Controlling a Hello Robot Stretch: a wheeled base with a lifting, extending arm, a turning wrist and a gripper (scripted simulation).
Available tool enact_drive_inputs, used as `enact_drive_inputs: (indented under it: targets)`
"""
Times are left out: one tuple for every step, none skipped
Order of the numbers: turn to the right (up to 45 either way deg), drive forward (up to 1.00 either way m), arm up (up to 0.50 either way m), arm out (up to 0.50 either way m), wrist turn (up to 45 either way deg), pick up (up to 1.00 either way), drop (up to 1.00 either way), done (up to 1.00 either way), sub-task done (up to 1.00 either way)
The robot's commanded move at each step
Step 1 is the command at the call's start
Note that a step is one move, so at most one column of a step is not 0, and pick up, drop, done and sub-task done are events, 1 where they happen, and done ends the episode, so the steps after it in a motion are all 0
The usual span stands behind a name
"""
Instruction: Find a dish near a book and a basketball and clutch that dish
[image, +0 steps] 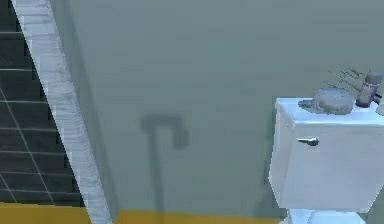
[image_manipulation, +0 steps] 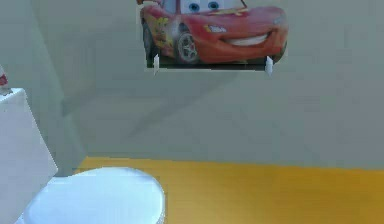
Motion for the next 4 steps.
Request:
enact_drive_inputs:
  targets:
    - [-6.0, 0.0, 0.0, 0.0, 0.0, 0.0, 0.0, 0.0, 0.0]
    - [0.0, 0.2, 0.0, 0.0, 0.0, 0.0, 0.0, 0.0, 0.0]
    - [-33.0, 0.0, 0.0, 0.0, 0.0, 0.0, 0.0, 0.0, 0.0]
    - [0.0, 0.4, 0.0, 0.0, 0.0, 0.0, 0.0, 0.0, 0.0]
